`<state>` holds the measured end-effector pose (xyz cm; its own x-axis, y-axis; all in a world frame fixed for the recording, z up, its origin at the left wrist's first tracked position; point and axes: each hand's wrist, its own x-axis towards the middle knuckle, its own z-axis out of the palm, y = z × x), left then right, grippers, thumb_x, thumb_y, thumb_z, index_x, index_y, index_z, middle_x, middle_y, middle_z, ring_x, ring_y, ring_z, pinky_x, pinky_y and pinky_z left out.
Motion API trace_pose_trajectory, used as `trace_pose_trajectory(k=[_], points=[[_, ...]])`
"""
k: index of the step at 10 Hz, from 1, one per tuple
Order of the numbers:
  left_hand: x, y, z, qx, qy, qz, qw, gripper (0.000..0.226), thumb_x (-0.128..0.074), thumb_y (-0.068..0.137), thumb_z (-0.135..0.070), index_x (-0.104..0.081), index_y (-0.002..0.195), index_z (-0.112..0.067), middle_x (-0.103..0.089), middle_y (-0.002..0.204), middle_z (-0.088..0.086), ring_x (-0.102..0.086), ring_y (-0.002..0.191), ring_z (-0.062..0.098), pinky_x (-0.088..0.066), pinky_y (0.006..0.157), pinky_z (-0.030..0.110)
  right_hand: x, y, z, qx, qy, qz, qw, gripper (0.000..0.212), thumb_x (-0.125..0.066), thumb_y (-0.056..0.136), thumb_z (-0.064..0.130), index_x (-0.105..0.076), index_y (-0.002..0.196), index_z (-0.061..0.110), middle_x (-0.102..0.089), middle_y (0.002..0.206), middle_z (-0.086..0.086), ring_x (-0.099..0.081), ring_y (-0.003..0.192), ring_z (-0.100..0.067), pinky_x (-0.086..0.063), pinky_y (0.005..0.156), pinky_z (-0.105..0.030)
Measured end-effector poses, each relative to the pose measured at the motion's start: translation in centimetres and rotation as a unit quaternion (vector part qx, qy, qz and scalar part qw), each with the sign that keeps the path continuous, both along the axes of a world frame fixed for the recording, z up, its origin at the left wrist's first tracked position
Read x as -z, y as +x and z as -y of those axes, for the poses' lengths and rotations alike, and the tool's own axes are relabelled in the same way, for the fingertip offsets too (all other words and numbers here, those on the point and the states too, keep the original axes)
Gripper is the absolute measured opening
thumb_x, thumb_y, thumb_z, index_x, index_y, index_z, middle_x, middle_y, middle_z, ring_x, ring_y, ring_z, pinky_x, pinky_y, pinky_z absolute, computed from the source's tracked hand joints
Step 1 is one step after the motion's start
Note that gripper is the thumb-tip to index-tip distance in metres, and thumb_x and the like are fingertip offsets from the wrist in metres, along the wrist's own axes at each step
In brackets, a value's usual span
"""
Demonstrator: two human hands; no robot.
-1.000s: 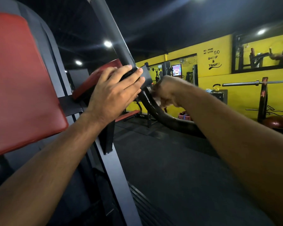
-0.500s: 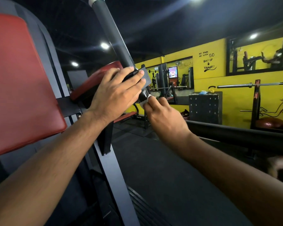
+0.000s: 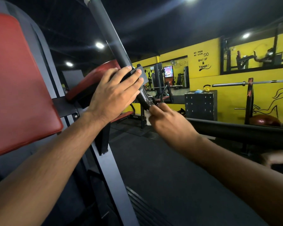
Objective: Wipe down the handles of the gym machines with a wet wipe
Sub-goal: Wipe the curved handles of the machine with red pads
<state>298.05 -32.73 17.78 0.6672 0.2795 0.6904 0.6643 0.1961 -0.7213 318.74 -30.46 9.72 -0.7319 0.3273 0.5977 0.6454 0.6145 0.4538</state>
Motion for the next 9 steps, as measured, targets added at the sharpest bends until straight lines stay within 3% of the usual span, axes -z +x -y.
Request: trace_pose_trajectory(k=[1, 2, 3, 4, 5, 6, 7, 8, 9], points=[[0.7, 0.2, -0.1, 0.007, 0.0, 0.008, 1.0, 0.033, -0.05, 0.103, -0.028, -0.061, 0.13, -0.012, -0.057, 0.14, 0.004, -0.052, 0.129, 0.029, -0.041, 0.101, 0.046, 0.5, 0.2, 1.0, -0.003, 0.011, 0.037, 0.999, 0.038, -0.044, 0.089, 0.007, -0.062, 0.123, 0.005, -0.041, 0.135, -0.013, -0.043, 0.12, -0.033, -0.046, 0.099, -0.04], [0.7, 0.0, -0.2, 0.01, 0.01, 0.001, 1.0, 0.033, -0.05, 0.103, -0.028, -0.061, 0.13, -0.013, -0.058, 0.14, 0.004, -0.052, 0.129, 0.028, -0.04, 0.101, 0.046, 2.9, 1.1, 0.2, -0.028, 0.064, -0.008, 0.997, 0.034, -0.047, 0.079, 0.005, -0.071, 0.104, 0.003, -0.056, 0.115, -0.015, -0.056, 0.102, -0.034, -0.053, 0.084, -0.04], [0.3, 0.1, -0.4, 0.012, 0.016, 0.007, 1.0, 0.032, -0.051, 0.103, -0.029, -0.061, 0.129, -0.013, -0.059, 0.139, 0.003, -0.053, 0.128, 0.028, -0.04, 0.102, 0.047, 7.8, -0.8, -0.6, -0.128, -0.09, -0.285, 0.946, 0.027, -0.065, 0.081, 0.002, -0.069, 0.105, 0.013, -0.061, 0.108, -0.005, -0.059, 0.096, -0.022, -0.052, 0.078, -0.031], [0.5, 0.2, -0.5, 0.012, 0.015, 0.011, 1.0, 0.031, -0.051, 0.103, -0.028, -0.062, 0.128, -0.013, -0.059, 0.138, 0.003, -0.053, 0.128, 0.028, -0.041, 0.102, 0.047, 8.5, -5.1, 1.0, -0.257, -0.424, -0.645, 0.581, 0.016, -0.06, 0.095, 0.007, -0.068, 0.106, 0.015, -0.068, 0.105, -0.003, -0.063, 0.095, -0.016, -0.051, 0.08, -0.026], [0.9, 0.2, -0.3, 0.012, 0.004, 0.018, 1.0, 0.032, -0.051, 0.103, -0.028, -0.062, 0.129, -0.013, -0.059, 0.139, 0.003, -0.052, 0.128, 0.028, -0.04, 0.102, 0.047, 6.4, -10.0, 0.9, -0.385, -0.576, -0.718, -0.065, 0.026, -0.045, 0.1, -0.001, -0.062, 0.119, 0.001, -0.067, 0.117, -0.017, -0.065, 0.105, -0.022, -0.057, 0.089, -0.034], [1.0, 0.3, -0.1, 0.005, 0.0, 0.021, 1.0, 0.033, -0.049, 0.104, -0.029, -0.061, 0.13, -0.013, -0.058, 0.14, 0.003, -0.051, 0.13, 0.029, -0.04, 0.101, 0.048, 3.5, -11.4, -1.1, -0.451, -0.548, -0.676, -0.197, 0.032, -0.045, 0.097, -0.007, -0.057, 0.127, -0.004, -0.061, 0.125, -0.021, -0.062, 0.113, -0.026, -0.056, 0.09, -0.037], [1.1, 0.7, -0.1, 0.0, 0.002, 0.023, 1.0, 0.033, -0.047, 0.104, -0.028, -0.061, 0.13, -0.012, -0.057, 0.141, 0.003, -0.05, 0.131, 0.029, -0.041, 0.101, 0.048, 0.4, -12.3, -3.0, -0.469, -0.538, -0.649, -0.264, 0.051, -0.05, 0.087, -0.011, -0.05, 0.137, -0.005, -0.059, 0.128, -0.022, -0.057, 0.121, -0.027, -0.053, 0.092, -0.036], [1.1, 0.9, -0.1, 0.0, 0.004, 0.025, 1.0, 0.033, -0.048, 0.104, -0.028, -0.061, 0.131, -0.012, -0.056, 0.142, 0.003, -0.05, 0.131, 0.03, -0.041, 0.101, 0.048, -0.4, -12.2, -2.6, -0.475, -0.555, -0.628, -0.267, 0.037, -0.038, 0.095, -0.011, -0.052, 0.13, -0.012, -0.062, 0.116, -0.031, -0.055, 0.122, -0.033, -0.049, 0.096, -0.037], [1.0, 0.7, -0.1, -0.002, 0.0, 0.015, 1.0, 0.034, -0.05, 0.103, -0.027, -0.06, 0.132, -0.012, -0.055, 0.143, 0.003, -0.049, 0.132, 0.03, -0.042, 0.1, 0.049, 0.0, -11.1, -1.1, -0.477, -0.533, -0.626, -0.313, 0.028, -0.037, 0.099, -0.009, -0.058, 0.117, -0.014, -0.064, 0.104, -0.032, -0.055, 0.122, -0.034, -0.055, 0.082, -0.037]])
